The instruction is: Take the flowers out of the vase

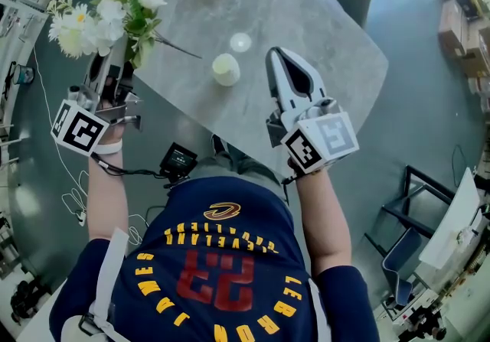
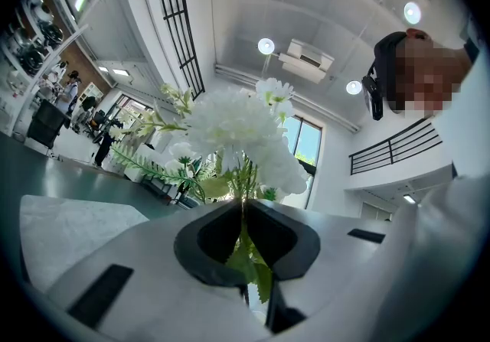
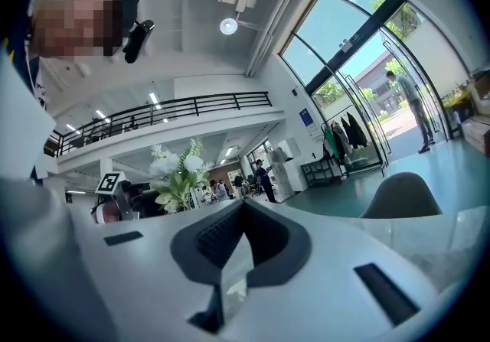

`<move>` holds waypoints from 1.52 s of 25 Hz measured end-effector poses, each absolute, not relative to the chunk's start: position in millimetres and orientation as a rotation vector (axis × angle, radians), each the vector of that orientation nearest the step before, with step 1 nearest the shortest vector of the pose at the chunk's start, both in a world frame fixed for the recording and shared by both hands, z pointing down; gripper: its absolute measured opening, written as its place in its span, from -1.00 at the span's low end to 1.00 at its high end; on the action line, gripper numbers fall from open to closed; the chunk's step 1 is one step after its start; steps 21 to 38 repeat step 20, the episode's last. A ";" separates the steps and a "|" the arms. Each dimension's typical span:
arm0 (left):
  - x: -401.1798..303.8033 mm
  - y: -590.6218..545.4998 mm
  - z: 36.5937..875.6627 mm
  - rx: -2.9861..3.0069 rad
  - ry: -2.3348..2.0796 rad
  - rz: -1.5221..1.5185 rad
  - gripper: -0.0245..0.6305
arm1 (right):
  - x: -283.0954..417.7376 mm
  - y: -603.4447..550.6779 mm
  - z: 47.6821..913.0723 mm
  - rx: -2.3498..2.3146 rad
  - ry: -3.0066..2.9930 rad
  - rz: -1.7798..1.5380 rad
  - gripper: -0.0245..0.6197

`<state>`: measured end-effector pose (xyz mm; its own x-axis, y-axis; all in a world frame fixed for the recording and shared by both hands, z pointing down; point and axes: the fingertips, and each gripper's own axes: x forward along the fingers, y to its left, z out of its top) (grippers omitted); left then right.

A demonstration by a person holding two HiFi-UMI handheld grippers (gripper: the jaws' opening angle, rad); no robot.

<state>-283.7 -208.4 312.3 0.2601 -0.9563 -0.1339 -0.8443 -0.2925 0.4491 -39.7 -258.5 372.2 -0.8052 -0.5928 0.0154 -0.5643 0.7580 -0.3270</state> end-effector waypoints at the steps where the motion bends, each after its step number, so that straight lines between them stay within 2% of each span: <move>1: -283.8 -208.0 312.9 2.246 -1.661 -0.557 -0.85 | -39.4 -258.3 372.8 -0.947 2.860 -0.492 -0.90; 38: -284.0 -206.9 313.8 2.244 -1.641 -0.571 -0.85 | -40.8 -255.9 374.1 -0.947 2.860 -0.500 -0.90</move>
